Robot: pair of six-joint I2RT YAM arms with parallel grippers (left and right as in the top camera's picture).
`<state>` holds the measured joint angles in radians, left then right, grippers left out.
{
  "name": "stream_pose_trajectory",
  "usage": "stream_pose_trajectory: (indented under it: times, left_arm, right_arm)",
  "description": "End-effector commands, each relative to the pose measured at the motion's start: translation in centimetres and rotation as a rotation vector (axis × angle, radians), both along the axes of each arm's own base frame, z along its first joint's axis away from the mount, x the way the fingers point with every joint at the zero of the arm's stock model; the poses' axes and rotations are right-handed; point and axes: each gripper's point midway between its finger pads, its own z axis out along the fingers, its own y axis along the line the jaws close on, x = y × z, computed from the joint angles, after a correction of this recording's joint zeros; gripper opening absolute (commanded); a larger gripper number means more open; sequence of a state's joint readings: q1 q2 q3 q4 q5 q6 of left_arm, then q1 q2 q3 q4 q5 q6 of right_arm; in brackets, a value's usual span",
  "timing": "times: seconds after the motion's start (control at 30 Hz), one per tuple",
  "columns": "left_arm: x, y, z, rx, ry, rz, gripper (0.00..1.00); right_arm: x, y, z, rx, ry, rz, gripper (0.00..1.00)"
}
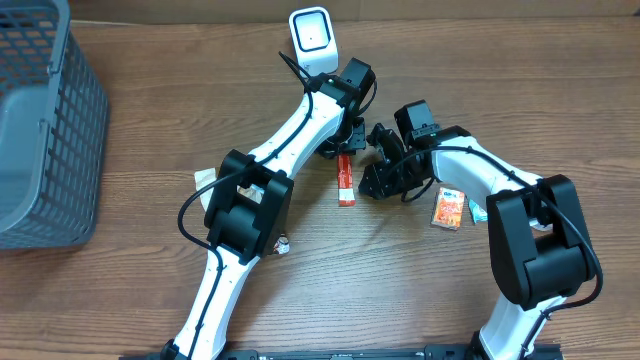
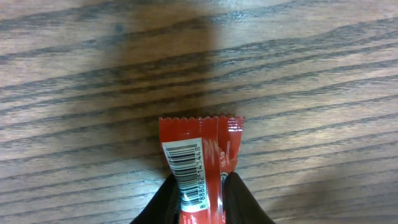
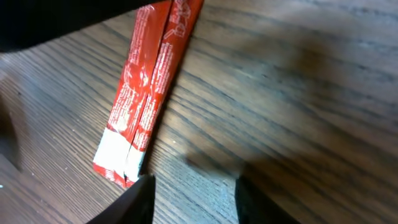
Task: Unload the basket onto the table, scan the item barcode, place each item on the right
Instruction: 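Grasp the red stick's barcode end with the left gripper, then release the stick with the left gripper and retract the left arm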
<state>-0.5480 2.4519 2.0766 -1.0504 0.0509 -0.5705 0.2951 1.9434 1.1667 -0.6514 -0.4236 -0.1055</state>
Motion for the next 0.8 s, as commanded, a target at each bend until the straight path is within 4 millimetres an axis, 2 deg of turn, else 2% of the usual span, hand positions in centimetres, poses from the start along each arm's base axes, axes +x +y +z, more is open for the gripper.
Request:
stream_pose_trajectory:
  times: [0.0,0.2,0.23,0.27,0.5,0.6,0.77]
  left_arm:
    - [-1.6,0.7,-3.0,0.047,0.071,-0.004,0.17]
    - [-2.2,-0.1,-3.0,0.001,0.106,-0.01,0.12]
    - [-2.4,-0.4,-2.9,-0.017,0.117,-0.012,0.1]
    - [-2.5,-0.6,-2.9,-0.029,0.124,-0.013,0.04]
    - [-2.3,-0.7,-2.8,-0.046,0.123,-0.009,0.04]
    - [-1.6,-0.4,-2.2,-0.07,0.121,0.032,0.04]
    - [-1.0,-1.5,-0.8,-0.22,0.169,0.055,0.04]
  right_arm:
    - [-2.8,-0.3,-2.3,-0.035,0.075,0.021,0.42]
    - [-2.7,0.3,-2.3,-0.029,0.067,0.014,0.43]
    - [-2.6,0.4,-2.3,-0.027,0.066,0.01,0.44]
    - [-2.6,0.4,-2.3,-0.027,0.066,0.01,0.45]
    - [-2.7,0.4,-2.3,-0.023,0.068,0.012,0.47]
    - [-2.8,1.2,-1.7,0.023,0.08,0.02,0.48]
    - [-2.5,2.1,-0.8,0.081,0.085,0.03,0.48]
